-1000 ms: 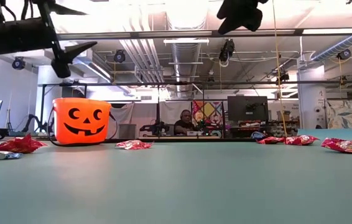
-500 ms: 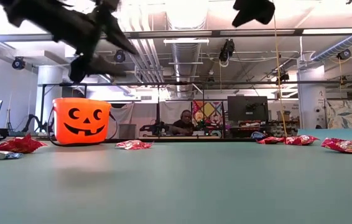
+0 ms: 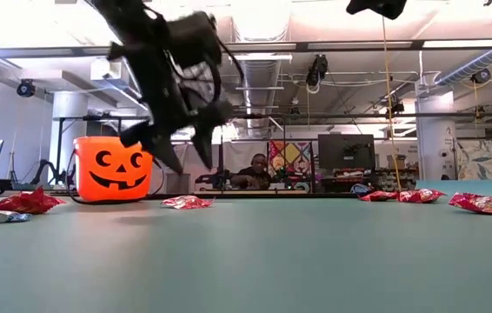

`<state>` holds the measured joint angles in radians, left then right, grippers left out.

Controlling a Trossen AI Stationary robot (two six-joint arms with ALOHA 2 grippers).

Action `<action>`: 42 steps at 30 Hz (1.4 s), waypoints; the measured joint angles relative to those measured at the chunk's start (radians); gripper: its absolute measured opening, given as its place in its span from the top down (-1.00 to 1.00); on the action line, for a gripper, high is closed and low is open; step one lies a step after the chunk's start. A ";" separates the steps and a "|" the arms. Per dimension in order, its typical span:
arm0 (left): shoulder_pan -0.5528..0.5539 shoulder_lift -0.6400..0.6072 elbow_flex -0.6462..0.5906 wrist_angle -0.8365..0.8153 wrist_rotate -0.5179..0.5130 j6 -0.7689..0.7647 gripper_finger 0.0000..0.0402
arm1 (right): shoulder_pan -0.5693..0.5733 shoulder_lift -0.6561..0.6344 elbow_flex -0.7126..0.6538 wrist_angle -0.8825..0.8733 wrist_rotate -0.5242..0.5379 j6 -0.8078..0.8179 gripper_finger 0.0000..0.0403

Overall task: Sort candy by brand, put in halloween buckets
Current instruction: Put the red candy into the orange bucket

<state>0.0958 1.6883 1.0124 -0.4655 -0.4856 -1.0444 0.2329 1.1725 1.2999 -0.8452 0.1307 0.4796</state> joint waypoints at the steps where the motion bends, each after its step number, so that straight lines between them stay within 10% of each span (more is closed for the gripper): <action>1: 0.012 0.013 0.007 -0.002 0.009 0.012 -0.30 | 0.011 0.000 0.000 -0.005 0.001 0.009 0.04; 17: 0.074 0.155 -0.013 0.040 0.049 0.003 -0.22 | 0.134 0.009 0.000 -0.162 0.159 0.203 0.04; 30: 0.039 0.170 -0.014 -0.050 0.040 0.041 0.61 | 0.134 -0.022 0.000 -0.307 0.315 0.211 0.04; 42: 0.056 -0.092 -0.022 -0.093 0.026 0.152 0.99 | 0.114 -0.053 0.000 -0.361 0.430 0.216 0.04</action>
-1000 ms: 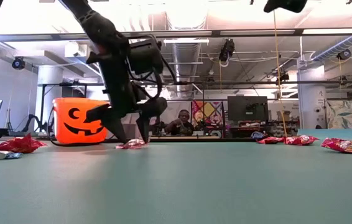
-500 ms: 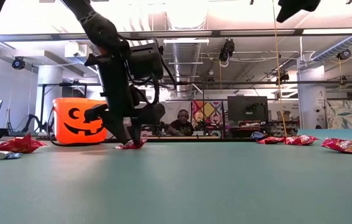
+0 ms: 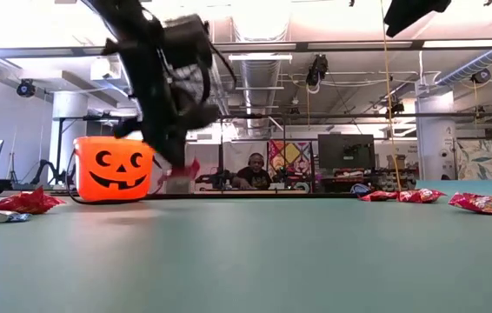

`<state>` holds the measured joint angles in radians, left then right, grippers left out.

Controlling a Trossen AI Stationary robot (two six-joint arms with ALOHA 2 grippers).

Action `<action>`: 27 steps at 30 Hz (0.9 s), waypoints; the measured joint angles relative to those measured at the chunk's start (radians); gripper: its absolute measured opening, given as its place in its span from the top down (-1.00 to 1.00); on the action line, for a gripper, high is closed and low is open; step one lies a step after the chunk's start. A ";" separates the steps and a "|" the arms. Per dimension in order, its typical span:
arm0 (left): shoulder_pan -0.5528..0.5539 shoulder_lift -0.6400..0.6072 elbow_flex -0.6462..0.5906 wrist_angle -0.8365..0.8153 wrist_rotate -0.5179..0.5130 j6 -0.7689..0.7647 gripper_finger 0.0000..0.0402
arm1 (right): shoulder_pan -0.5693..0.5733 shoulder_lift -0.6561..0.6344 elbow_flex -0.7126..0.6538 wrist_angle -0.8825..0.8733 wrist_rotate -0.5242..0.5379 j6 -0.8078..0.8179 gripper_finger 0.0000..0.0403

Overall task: Sort candy by brand, put in halloween buckets
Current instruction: Put the red candy into the orange bucket

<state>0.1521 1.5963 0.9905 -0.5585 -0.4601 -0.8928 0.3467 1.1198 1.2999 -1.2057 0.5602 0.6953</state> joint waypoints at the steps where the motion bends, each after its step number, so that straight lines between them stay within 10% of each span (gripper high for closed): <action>1: 0.010 -0.032 0.004 -0.008 -0.002 0.018 0.99 | -0.002 0.001 0.000 -0.002 0.000 -0.004 0.04; 16: 0.501 -0.195 0.446 -0.537 -0.051 0.359 1.00 | 0.000 0.002 -0.001 0.069 -0.038 -0.052 0.04; 27: 0.779 -0.006 0.466 -0.595 0.170 0.477 1.00 | 0.058 0.008 0.001 0.286 -0.388 -0.049 0.31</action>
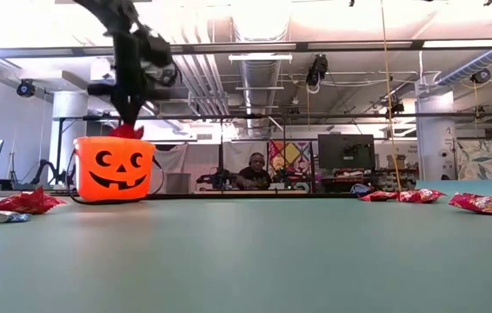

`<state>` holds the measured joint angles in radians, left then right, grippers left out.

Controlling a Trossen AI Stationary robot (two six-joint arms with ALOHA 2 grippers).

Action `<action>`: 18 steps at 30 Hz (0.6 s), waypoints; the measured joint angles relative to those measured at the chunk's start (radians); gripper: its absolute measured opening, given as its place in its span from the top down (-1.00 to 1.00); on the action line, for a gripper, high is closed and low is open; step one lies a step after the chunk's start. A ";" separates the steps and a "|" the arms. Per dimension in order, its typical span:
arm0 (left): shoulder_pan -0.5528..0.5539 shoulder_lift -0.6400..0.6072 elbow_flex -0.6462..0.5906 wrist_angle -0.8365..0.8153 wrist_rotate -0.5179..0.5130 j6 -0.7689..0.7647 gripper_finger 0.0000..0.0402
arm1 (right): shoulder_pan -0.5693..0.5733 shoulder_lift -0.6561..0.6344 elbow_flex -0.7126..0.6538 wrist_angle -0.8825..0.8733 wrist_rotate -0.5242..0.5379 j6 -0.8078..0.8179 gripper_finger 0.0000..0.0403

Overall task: Sort candy by brand, put in halloween buckets
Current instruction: Put the red candy into the orange bucket

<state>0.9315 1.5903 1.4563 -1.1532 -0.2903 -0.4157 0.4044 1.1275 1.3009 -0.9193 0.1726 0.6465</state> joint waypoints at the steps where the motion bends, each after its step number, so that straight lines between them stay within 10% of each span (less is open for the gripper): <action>1: 0.012 0.021 0.000 -0.002 0.001 0.009 1.00 | 0.014 0.000 0.003 -0.001 0.003 0.023 0.33; 18: 0.091 0.235 0.000 0.020 0.057 0.047 1.00 | 0.064 -0.006 0.054 -0.099 0.063 0.219 0.11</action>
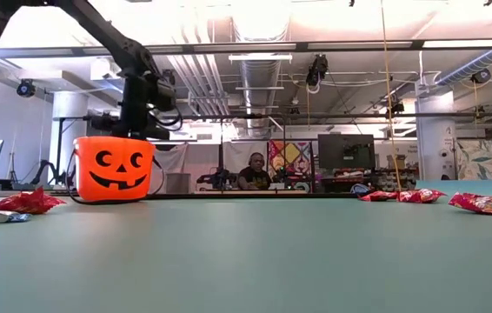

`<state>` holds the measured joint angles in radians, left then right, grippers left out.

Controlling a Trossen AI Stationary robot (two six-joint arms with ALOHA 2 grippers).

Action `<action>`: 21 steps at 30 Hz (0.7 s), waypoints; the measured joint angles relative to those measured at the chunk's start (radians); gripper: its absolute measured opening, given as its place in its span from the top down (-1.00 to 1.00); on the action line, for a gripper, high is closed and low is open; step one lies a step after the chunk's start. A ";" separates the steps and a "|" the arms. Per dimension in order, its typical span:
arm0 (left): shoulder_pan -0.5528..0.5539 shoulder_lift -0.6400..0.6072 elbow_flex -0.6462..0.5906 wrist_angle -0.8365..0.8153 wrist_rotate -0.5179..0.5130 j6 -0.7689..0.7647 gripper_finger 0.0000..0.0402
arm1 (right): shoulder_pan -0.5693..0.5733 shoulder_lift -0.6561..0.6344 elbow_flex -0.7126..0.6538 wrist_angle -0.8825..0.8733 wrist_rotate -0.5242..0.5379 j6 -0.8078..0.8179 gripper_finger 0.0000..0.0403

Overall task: Sort candy by brand, put in halloween buckets
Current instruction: Put the red candy into the orange bucket

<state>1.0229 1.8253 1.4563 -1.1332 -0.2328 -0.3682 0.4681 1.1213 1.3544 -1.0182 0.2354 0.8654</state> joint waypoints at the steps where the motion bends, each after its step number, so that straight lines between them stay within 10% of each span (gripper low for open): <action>1: 0.001 0.006 0.000 0.000 -0.001 -0.002 0.99 | 0.002 0.000 0.000 0.000 0.000 0.000 0.09; 15: -0.011 -0.028 0.157 -0.195 0.015 0.018 0.00 | 0.003 -0.007 0.023 -0.192 -0.071 0.008 -0.05; 21: -0.182 -0.140 0.316 -0.297 0.019 -0.032 -0.34 | -0.007 -0.013 0.031 -0.271 0.035 -0.086 -0.05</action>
<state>0.8408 1.6856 1.7723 -1.4301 -0.2142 -0.4003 0.4612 1.1087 1.3849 -1.2887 0.2702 0.7789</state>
